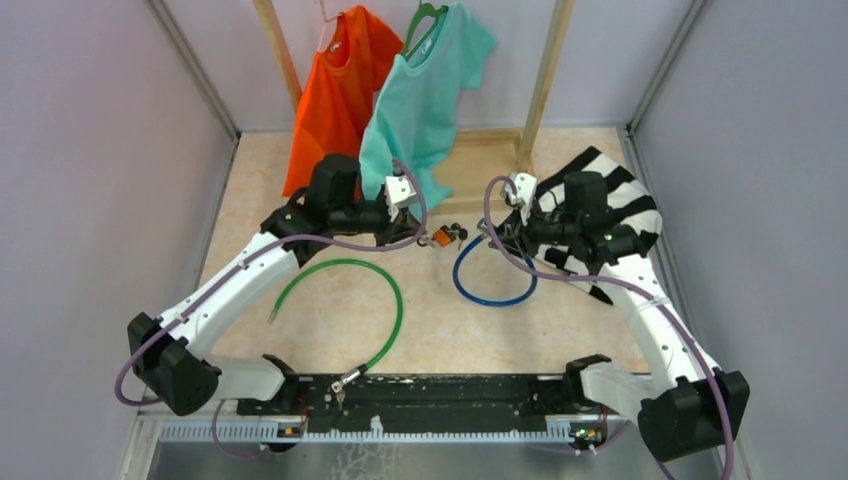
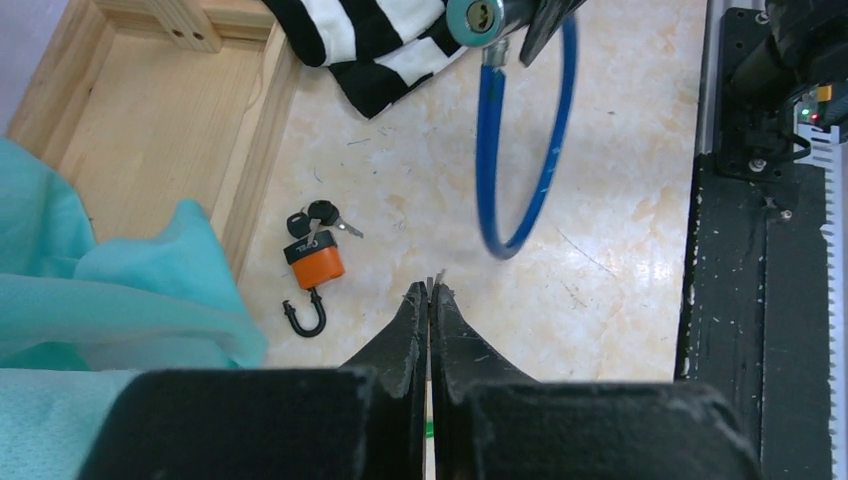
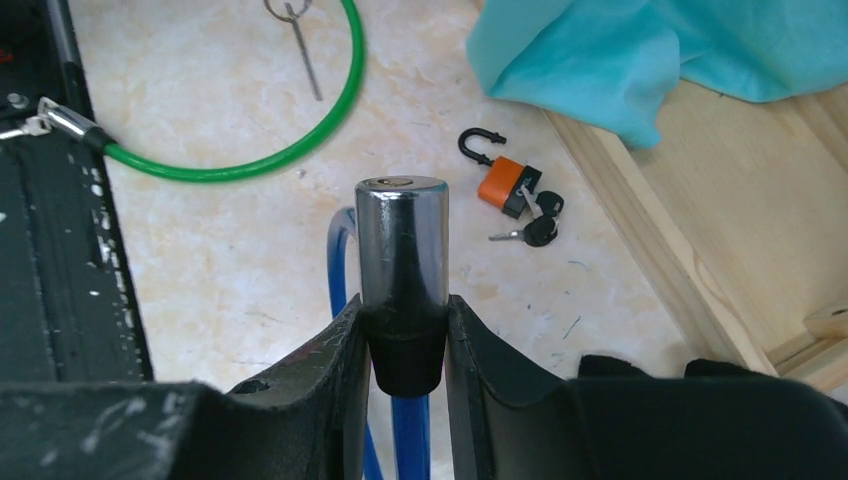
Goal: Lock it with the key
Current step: Place the lock at the center of the board.
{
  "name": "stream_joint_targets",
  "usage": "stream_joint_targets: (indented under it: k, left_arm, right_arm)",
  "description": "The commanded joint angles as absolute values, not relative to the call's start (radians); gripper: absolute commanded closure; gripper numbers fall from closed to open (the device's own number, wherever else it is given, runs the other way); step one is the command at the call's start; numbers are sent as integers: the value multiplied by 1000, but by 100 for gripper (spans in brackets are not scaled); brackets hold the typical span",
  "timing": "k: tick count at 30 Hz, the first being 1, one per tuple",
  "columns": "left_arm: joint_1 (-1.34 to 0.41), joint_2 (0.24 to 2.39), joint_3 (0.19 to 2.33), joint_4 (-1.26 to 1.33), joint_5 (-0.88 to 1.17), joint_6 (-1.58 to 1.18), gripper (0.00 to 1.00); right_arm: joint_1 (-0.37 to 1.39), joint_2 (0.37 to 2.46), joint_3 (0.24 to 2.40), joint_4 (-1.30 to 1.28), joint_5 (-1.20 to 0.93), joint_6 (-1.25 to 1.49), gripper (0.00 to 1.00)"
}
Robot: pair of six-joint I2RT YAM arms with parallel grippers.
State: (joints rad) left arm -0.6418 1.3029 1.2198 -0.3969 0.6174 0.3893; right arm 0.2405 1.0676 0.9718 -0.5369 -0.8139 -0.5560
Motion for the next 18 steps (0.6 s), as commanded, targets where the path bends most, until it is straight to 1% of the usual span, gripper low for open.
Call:
stream_joint_targets:
  k: [1,5,10,18]
  left_arm:
    - [-641,1273,1199,-391,596,436,100]
    - [-641,1273,1184,-382,601,436,100]
    - [-643,1279,1164,-373,627,425,100]
    - [-647,1312,1139,-349,651,403,100]
  right_arm:
    - [236,1040,1085,-666,-821,-471,100]
    - [234,1086,1100,-736,-759,-456,100]
    - [226,1180,1108,-741,-649,-426,100]
    - [155,1449,1230,-806,-624,-463,100]
